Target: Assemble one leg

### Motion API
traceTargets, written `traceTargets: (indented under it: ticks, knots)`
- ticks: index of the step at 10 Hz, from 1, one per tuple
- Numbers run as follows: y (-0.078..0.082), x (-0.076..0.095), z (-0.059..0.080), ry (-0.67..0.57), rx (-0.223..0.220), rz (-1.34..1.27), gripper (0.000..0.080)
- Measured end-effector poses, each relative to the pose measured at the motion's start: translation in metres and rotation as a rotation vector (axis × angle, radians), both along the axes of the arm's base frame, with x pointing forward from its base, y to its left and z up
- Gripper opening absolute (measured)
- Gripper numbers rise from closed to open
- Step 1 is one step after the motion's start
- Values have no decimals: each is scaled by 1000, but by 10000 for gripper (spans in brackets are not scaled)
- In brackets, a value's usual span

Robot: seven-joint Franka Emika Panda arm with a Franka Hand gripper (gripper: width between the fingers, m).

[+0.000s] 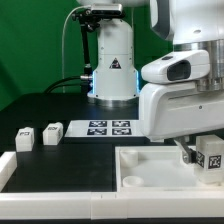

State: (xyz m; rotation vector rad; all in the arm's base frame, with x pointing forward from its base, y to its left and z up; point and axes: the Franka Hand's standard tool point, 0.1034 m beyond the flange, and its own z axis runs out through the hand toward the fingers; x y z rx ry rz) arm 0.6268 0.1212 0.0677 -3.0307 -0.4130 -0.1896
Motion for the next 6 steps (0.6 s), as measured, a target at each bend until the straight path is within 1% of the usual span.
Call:
traceTargets:
  ticks: [1, 2, 4, 6]
  knots:
    - [0, 0, 0, 0, 0, 0, 438]
    - [0, 0, 0, 1, 2, -13, 290]
    - [0, 0, 0, 5, 6, -50, 290]
    - [-3, 0, 0, 25, 32, -262, 290]
